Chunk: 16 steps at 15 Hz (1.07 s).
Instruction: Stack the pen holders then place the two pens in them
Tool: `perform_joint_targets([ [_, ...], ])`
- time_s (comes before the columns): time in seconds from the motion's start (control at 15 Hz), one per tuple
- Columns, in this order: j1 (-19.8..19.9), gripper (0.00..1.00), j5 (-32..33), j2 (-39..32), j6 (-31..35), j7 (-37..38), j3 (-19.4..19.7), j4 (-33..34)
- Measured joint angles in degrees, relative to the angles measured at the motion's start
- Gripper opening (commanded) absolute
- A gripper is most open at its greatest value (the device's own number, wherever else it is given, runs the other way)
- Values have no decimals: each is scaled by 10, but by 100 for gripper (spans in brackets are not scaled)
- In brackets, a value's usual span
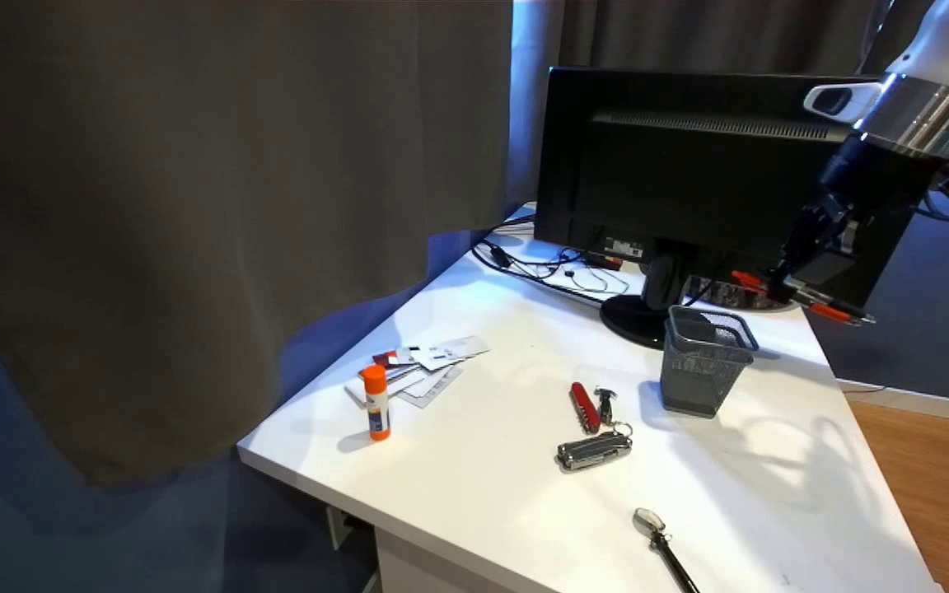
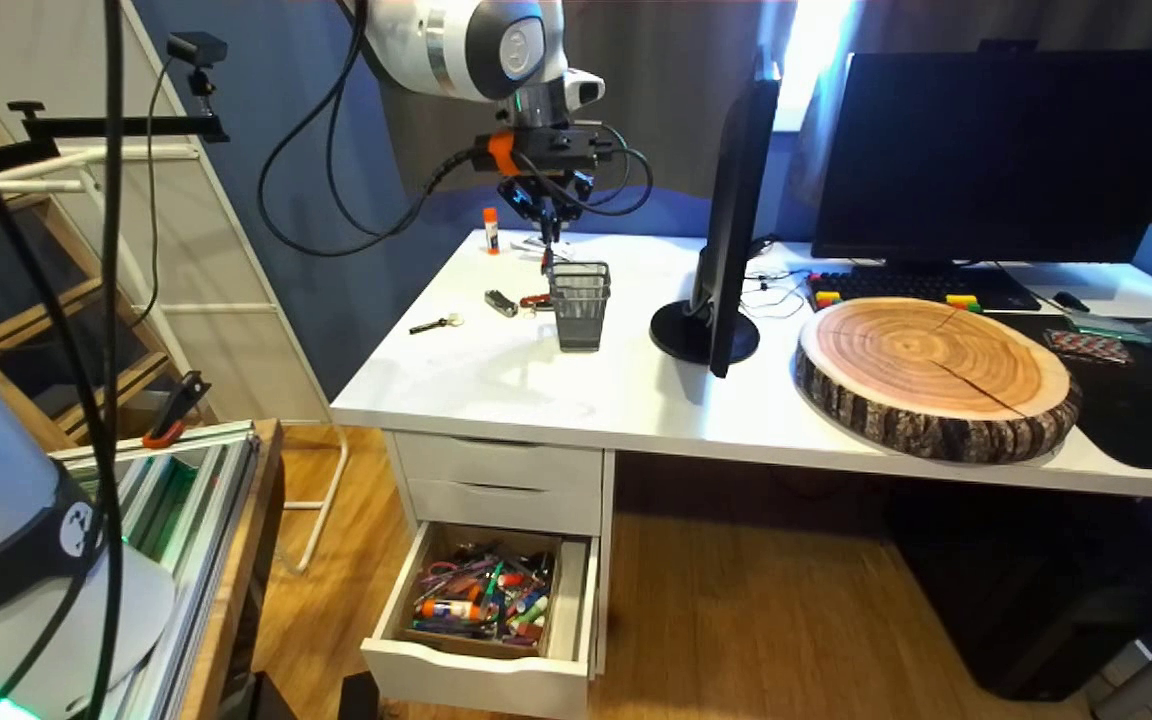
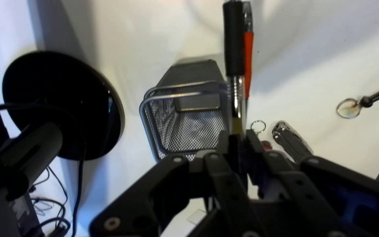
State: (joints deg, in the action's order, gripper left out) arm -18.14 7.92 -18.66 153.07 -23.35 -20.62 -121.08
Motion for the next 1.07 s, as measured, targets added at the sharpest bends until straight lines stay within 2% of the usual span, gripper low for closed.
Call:
perform_joint_targets([
  [0.2, 26, 4, -21, -25, 58, -60, -29, 11],
  [0.4, 67, 4, -46, -61, 104, -124, -75, 27],
  [0.87, 212, 4, -70, -170, 177, -248, -228, 54],
  [1.07, 253, 4, -65, -217, 183, -276, -268, 64],
])
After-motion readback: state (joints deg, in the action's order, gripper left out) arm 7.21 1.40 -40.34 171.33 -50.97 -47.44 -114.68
